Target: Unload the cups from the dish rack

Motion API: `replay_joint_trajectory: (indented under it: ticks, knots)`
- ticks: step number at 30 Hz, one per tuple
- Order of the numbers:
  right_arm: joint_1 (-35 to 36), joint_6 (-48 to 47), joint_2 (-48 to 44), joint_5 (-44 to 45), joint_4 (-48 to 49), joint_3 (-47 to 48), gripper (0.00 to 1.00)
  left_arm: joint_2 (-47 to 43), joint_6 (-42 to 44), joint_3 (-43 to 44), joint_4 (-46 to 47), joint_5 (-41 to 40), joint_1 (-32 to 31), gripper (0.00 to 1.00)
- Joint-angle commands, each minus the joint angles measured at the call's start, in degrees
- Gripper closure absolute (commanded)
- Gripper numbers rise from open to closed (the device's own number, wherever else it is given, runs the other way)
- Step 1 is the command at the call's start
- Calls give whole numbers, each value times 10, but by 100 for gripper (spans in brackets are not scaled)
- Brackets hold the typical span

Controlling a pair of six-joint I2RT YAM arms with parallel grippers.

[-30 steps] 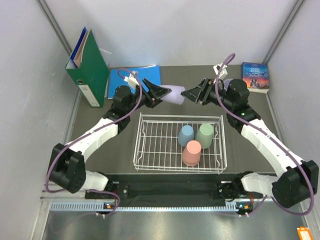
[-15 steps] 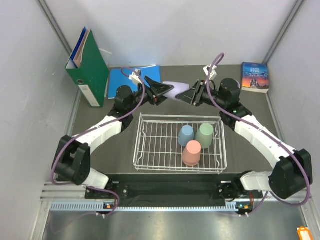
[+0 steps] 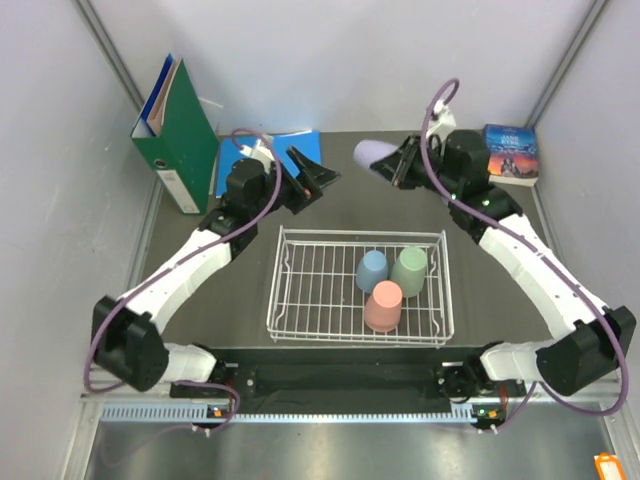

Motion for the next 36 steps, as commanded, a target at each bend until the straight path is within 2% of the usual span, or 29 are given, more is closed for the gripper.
replay_joint_trajectory:
  ticks: [1, 3, 4, 5, 7, 8, 10, 13, 16, 29, 36]
  knots:
    - [-10, -68, 34, 254, -169, 183, 100, -70, 110, 44, -182, -147, 3, 1]
    - [-18, -66, 111, 338, -306, 263, 100, -65, 119, 59, -240, -176, 3, 1]
    - [-21, -58, 145, 420, -355, 358, 100, -59, 125, 67, -262, -180, 3, 1]
    - [-21, -49, 215, 458, -453, 407, 100, -54, 129, 74, -281, -185, 3, 1]
    - [-30, -21, 280, 512, -530, 536, 100, -38, 141, 95, -329, -184, 2, 1]
    - [-35, -18, 325, 512, -570, 565, 100, -35, 144, 100, -342, -185, 2, 1]
    - [-60, -17, 345, 485, -573, 585, 100, -30, 156, 108, -361, -206, 1, 1]
    - [-111, -4, 338, 418, -523, 524, 100, -27, 165, 118, -387, -221, 1, 1]
    - [-151, 3, 339, 390, -507, 495, 100, -18, 171, 124, -405, -223, 1, 1]
    - [-177, -23, 368, 349, -451, 445, 100, 18, 169, 120, -398, -209, 0, 1]
    - [-191, -23, 424, 331, -453, 482, 100, 39, 167, 120, -397, -214, -2, 1]
